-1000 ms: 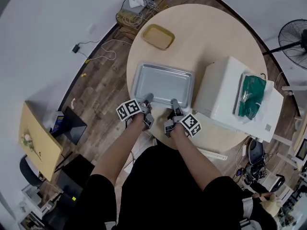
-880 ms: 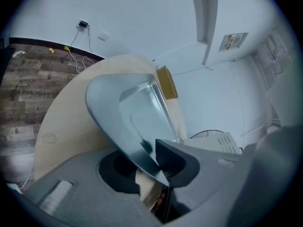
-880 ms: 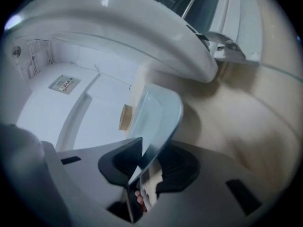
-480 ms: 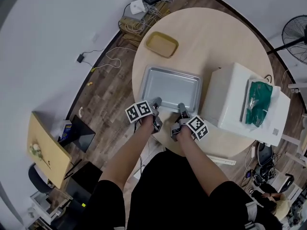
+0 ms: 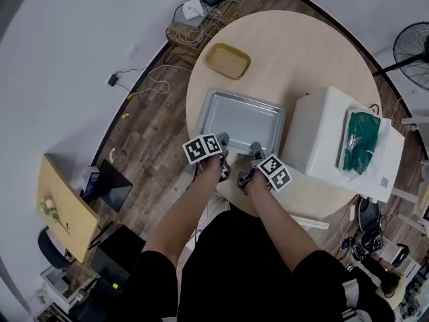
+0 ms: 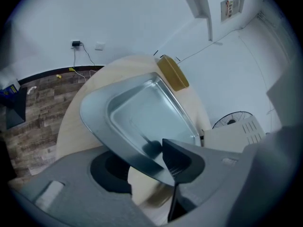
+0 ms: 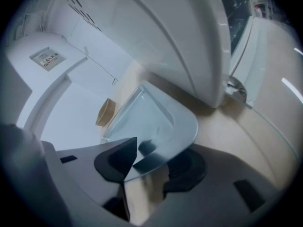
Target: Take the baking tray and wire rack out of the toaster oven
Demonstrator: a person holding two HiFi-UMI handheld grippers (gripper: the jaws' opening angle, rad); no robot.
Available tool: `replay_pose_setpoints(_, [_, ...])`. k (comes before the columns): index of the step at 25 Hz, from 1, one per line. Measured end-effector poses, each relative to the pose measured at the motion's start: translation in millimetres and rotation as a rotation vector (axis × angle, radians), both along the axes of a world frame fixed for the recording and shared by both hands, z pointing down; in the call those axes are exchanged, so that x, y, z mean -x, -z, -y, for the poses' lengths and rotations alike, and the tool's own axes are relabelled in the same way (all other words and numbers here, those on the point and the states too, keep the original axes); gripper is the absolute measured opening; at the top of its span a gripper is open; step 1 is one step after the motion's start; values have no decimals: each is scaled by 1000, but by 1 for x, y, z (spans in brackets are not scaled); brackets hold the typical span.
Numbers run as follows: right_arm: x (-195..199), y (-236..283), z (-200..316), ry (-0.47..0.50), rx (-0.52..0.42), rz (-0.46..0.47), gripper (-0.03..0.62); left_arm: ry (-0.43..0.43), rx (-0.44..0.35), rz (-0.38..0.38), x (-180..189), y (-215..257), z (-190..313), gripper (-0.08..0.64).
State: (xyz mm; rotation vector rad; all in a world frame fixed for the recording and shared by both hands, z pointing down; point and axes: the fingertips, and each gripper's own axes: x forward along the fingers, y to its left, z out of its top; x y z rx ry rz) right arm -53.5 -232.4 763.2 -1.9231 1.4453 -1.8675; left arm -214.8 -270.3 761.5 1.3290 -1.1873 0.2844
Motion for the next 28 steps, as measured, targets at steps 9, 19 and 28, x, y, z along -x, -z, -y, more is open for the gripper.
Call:
replay_pose_setpoints(9, [-2, 1, -1, -18, 23, 8, 216, -64, -15, 40, 11, 10, -9, 273])
replay_pose_setpoints(19, [15, 2, -19, -1, 94, 39, 275, -13, -66, 65, 31, 25, -16, 284])
replay_pose_setpoints(28, [15, 11, -41, 59, 86, 4, 279, 31, -96, 56, 41, 40, -35, 285])
